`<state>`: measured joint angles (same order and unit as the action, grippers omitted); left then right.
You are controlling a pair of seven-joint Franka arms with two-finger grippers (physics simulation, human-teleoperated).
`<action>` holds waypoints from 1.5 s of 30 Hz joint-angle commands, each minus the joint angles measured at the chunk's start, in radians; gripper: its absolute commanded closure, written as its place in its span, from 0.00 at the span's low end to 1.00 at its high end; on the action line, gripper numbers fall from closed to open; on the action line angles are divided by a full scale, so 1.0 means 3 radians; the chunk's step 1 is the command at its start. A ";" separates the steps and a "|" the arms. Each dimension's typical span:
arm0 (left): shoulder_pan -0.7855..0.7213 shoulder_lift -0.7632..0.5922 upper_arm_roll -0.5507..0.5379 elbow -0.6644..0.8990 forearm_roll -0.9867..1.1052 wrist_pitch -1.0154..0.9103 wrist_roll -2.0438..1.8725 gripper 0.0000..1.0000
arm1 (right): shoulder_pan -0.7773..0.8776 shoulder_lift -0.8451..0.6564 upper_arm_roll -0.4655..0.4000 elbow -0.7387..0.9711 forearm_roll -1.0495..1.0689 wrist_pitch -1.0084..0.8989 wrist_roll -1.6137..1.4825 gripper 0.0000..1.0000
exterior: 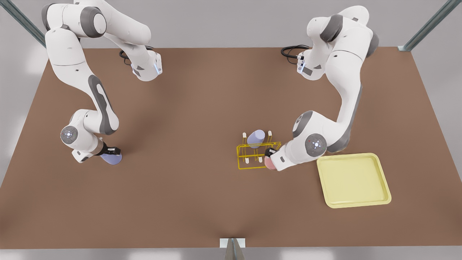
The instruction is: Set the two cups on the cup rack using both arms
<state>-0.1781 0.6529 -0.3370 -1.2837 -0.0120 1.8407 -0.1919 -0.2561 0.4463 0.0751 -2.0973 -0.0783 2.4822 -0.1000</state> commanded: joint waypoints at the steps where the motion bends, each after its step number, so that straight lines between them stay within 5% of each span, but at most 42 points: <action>1: -0.0046 -0.0008 -0.0007 -0.0011 0.0050 -0.0204 -0.1769 0.13 | 0.0000 -0.0005 0.0000 0.0017 0.0000 -0.0011 -0.0025 0.15; 9: -0.0020 -0.0039 0.0004 -0.0103 0.0204 -0.0209 -0.1763 0.13 | 0.0010 -0.0061 0.0107 0.0144 -0.0005 -0.0164 -0.0030 0.15; 20: 0.0057 -0.0034 0.0004 -0.0154 0.0229 0.0001 -0.1758 0.00 | 0.0107 0.0005 0.0997 0.0548 0.0286 -0.0164 -0.0019 0.15; 24: 0.0108 -0.0841 0.0009 -0.0073 0.0240 -0.1031 -0.1733 0.00 | 0.0551 0.0066 0.1002 0.1029 0.0690 -0.0404 0.0027 0.15; 27: 0.0312 -0.0924 0.0024 0.0654 0.0275 -0.2326 -0.0736 0.00 | 0.0935 0.0276 0.1002 0.1356 0.0859 -0.0399 0.0042 0.15; 29: 0.0323 -0.1382 0.0242 0.0140 0.0362 -0.2108 0.0223 0.00 | 0.1084 0.0353 0.1002 0.1463 0.1089 -0.0394 0.0032 0.15; 30: -0.0029 -0.1727 0.0790 -0.0242 0.0321 -0.1911 0.0563 0.00 | 0.1160 0.0404 0.1002 0.1576 0.1156 -0.0399 0.0032 0.15; 37: 0.0046 -0.1573 0.0796 -0.0052 0.0199 -0.2229 0.0553 0.00 | 0.1713 0.0972 0.0987 0.2481 0.1892 -0.0405 0.0042 0.15; 45: 0.0138 -0.1563 0.0801 -0.0057 0.0173 -0.2193 0.0558 0.00 | 0.1968 0.1263 0.0967 0.2854 0.2183 -0.0353 0.0037 0.15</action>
<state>-0.1351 0.1858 -0.0963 -1.3012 0.0422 1.1999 -0.2280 0.3282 0.8225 0.3652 -1.2513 0.5475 2.3730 -0.0956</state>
